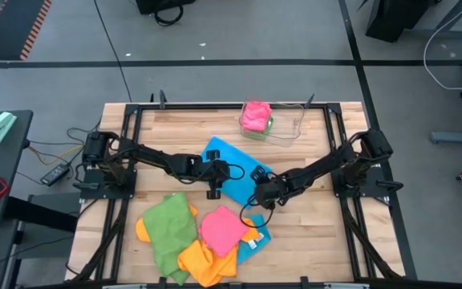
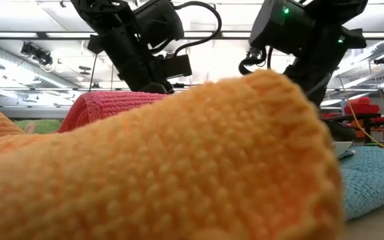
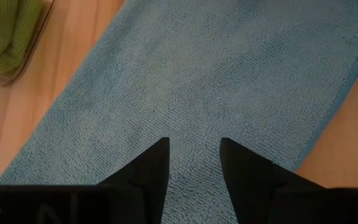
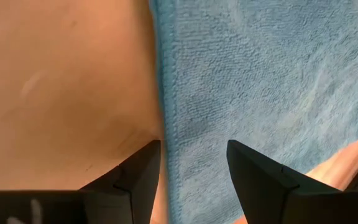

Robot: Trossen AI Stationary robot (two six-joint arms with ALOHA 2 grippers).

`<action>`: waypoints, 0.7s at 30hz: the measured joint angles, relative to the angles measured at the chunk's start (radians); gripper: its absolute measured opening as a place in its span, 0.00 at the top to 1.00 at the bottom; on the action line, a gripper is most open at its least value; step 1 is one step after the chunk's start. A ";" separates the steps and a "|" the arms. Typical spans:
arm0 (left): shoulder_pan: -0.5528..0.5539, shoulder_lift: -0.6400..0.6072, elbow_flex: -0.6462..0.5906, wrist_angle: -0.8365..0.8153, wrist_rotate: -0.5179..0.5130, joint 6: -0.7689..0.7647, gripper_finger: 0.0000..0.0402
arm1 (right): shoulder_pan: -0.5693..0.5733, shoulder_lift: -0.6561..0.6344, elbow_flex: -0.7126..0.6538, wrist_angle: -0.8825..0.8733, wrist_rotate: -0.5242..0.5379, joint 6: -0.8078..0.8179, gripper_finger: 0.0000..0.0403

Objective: Fold microfiber towels
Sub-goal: Fold the top blue towel

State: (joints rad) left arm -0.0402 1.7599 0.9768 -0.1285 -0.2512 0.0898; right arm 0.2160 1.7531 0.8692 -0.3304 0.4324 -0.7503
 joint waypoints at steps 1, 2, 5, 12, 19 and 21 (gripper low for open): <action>0.000 0.000 0.000 0.000 0.000 0.000 0.63 | -0.006 0.000 0.000 0.005 -0.012 -0.006 0.52; 0.000 0.000 0.000 0.000 0.000 0.000 0.63 | -0.012 0.000 0.000 0.006 -0.027 -0.015 0.52; 0.000 0.000 0.000 -0.001 0.000 0.000 0.64 | -0.019 0.001 0.000 0.006 -0.045 -0.031 0.56; 0.000 0.000 0.000 -0.002 0.000 0.001 0.65 | -0.017 0.003 -0.002 0.017 -0.055 0.005 0.78; 0.000 0.000 0.000 -0.002 0.000 0.001 0.63 | -0.017 0.005 -0.003 0.017 -0.077 0.079 0.93; 0.000 0.000 0.000 0.000 0.000 0.001 0.63 | -0.017 0.004 -0.003 0.017 -0.081 0.095 0.96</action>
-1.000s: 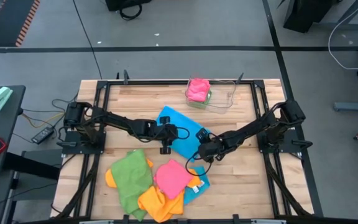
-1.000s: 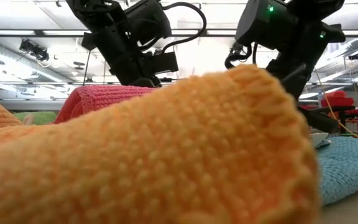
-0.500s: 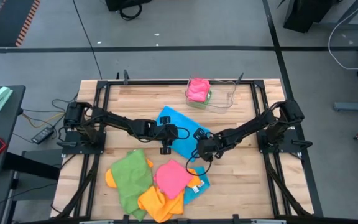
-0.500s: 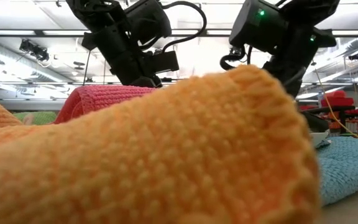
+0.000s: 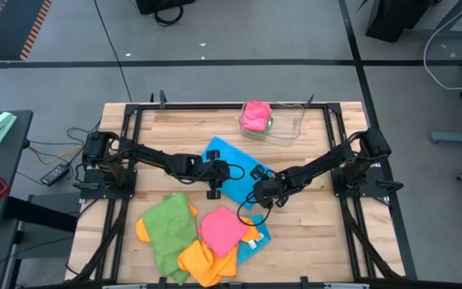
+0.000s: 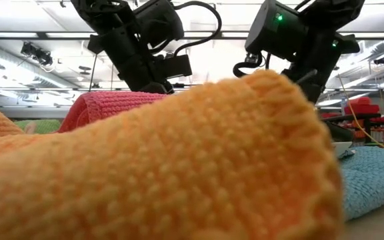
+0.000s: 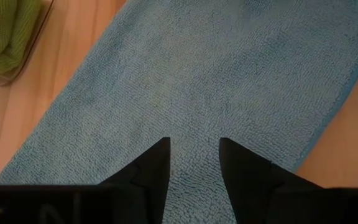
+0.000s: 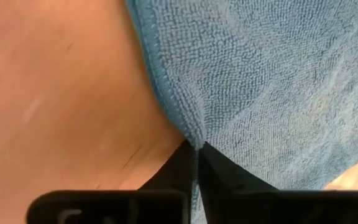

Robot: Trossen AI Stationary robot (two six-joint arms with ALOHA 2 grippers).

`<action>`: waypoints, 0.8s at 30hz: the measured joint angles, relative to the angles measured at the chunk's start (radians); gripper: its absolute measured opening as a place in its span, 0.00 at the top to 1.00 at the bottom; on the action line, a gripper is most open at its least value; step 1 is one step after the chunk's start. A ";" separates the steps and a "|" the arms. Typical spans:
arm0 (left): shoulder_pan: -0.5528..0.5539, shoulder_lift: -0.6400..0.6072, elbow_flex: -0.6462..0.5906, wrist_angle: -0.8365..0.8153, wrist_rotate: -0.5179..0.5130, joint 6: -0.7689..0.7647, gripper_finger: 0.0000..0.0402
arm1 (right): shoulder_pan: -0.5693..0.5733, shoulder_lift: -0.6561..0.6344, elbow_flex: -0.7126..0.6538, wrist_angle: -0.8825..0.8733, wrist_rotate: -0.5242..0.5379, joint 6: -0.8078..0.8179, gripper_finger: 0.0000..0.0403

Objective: Fold microfiber towels
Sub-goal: Fold the top blue towel

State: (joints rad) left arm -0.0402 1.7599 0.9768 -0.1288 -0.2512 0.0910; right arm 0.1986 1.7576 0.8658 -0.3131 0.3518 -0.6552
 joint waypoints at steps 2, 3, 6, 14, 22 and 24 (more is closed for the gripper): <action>0.000 0.000 0.000 0.006 0.000 0.000 0.64 | 0.000 -0.011 0.000 -0.011 -0.015 0.012 0.98; 0.000 0.000 0.000 0.008 0.000 0.004 0.64 | -0.001 -0.018 0.000 -0.019 -0.023 0.022 0.98; -0.008 0.000 0.000 0.010 0.000 0.034 0.65 | 0.000 -0.068 -0.001 -0.096 -0.057 0.062 0.99; -0.010 0.000 0.000 0.034 0.001 0.073 0.66 | 0.006 -0.183 0.027 -0.283 -0.159 0.176 0.99; -0.010 0.000 0.000 0.094 0.001 0.073 0.66 | 0.083 -0.253 0.028 -0.463 -0.246 0.290 1.00; -0.010 0.000 0.000 0.095 0.001 0.073 0.66 | 0.112 -0.277 0.028 -0.511 -0.274 0.330 1.00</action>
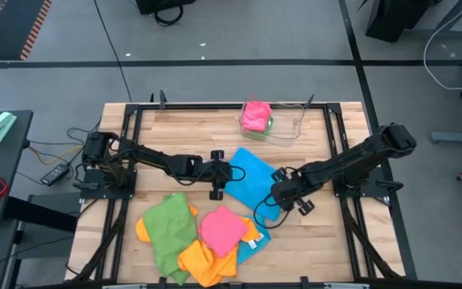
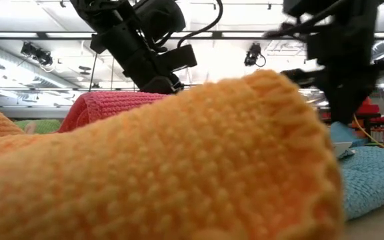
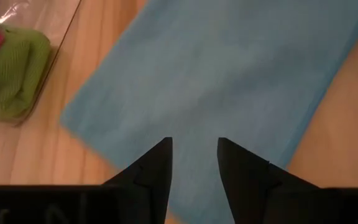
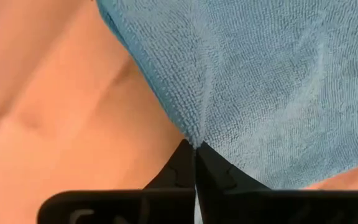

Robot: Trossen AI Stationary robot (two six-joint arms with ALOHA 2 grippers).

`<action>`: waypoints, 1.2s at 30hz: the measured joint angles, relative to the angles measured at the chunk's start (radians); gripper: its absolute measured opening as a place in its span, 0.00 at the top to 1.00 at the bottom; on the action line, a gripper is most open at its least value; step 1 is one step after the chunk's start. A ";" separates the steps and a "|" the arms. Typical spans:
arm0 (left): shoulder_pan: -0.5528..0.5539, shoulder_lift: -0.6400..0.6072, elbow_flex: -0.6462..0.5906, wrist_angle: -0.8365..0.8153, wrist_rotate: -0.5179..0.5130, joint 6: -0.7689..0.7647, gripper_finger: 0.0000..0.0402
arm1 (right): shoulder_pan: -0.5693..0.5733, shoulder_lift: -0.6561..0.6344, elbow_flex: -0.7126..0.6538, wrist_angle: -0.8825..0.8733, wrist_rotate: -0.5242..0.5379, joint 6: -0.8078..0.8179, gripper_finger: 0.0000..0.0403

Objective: Fold microfiber towels
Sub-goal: Fold the top blue towel

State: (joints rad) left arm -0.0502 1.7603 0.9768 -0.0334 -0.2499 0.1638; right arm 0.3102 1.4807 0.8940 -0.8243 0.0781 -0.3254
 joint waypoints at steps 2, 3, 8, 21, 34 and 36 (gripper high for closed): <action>0.000 0.000 0.000 0.003 0.000 -0.001 0.67 | 0.032 -0.024 0.000 -0.028 -0.023 0.042 1.00; 0.000 0.000 0.000 0.008 0.000 -0.003 0.67 | 0.047 -0.036 0.000 -0.035 -0.030 0.062 1.00; -0.008 0.000 0.000 0.049 0.001 -0.022 0.67 | 0.087 -0.067 0.000 -0.034 -0.035 0.093 1.00; -0.010 0.000 0.000 0.091 0.001 -0.056 0.67 | 0.006 0.011 0.079 -0.006 -0.059 0.060 1.00; -0.010 0.000 0.000 0.089 0.000 -0.096 0.67 | -0.084 0.150 0.111 0.037 -0.059 -0.065 1.00; -0.010 0.000 0.000 0.088 0.000 -0.096 0.67 | -0.096 0.150 0.111 0.062 -0.057 -0.074 1.00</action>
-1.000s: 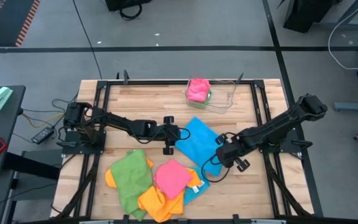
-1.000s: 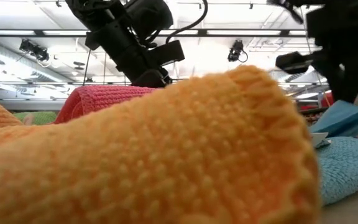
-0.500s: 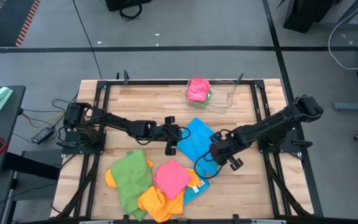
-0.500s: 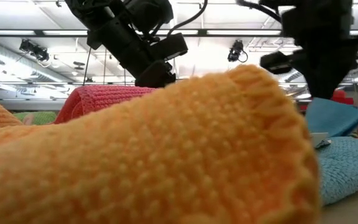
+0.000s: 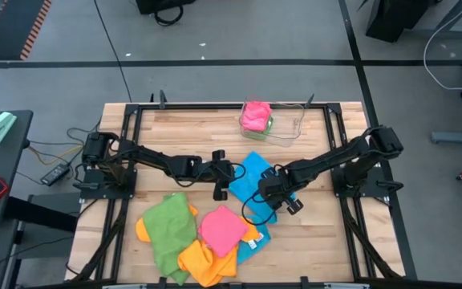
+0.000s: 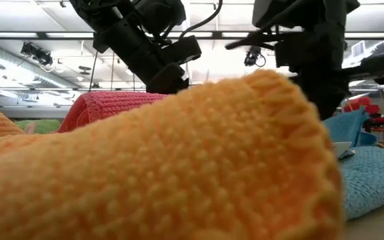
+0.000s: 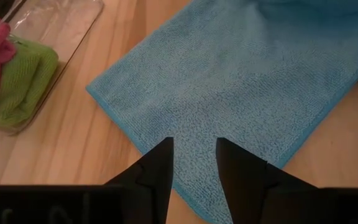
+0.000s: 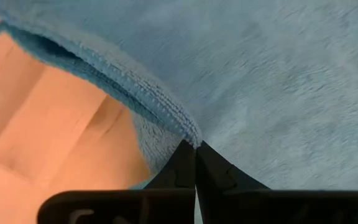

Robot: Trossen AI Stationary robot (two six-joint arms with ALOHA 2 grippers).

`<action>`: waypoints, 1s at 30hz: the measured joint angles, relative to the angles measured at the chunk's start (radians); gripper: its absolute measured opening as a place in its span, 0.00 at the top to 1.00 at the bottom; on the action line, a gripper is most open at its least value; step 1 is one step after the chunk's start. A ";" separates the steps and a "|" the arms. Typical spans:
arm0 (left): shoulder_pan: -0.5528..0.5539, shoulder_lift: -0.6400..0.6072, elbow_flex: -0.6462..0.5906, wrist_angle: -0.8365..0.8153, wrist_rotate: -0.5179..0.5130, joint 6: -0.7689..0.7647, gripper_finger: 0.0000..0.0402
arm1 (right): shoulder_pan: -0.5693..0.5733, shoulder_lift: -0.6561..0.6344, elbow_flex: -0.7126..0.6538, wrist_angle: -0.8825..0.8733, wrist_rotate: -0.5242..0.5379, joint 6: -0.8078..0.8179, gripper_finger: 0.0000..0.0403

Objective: Fold microfiber towels
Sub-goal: Fold the top blue towel

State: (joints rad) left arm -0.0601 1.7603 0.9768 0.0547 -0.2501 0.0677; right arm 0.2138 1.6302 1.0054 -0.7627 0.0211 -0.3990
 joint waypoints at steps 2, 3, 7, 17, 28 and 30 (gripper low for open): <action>0.000 0.000 0.000 -0.001 0.000 0.000 0.67 | -0.012 0.000 0.000 0.016 0.000 -0.005 1.00; 0.000 0.000 0.000 -0.001 0.000 0.000 0.68 | -0.018 0.002 0.000 0.025 -0.002 -0.006 1.00; 0.000 0.000 0.000 -0.003 0.000 0.000 0.69 | -0.033 0.037 0.001 0.034 -0.006 -0.010 1.00; 0.000 0.000 0.000 -0.007 0.000 -0.003 0.68 | -0.071 0.123 0.000 0.074 -0.021 0.008 0.95; 0.000 0.000 0.000 -0.022 0.000 -0.003 0.70 | -0.085 0.083 -0.001 0.069 -0.043 0.098 0.73; 0.000 0.000 0.000 -0.023 0.000 -0.003 0.69 | -0.087 0.053 -0.001 0.060 -0.026 0.121 0.69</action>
State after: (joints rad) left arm -0.0601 1.7603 0.9768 0.0319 -0.2497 0.0647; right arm 0.1268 1.6835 1.0046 -0.7027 -0.0046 -0.2785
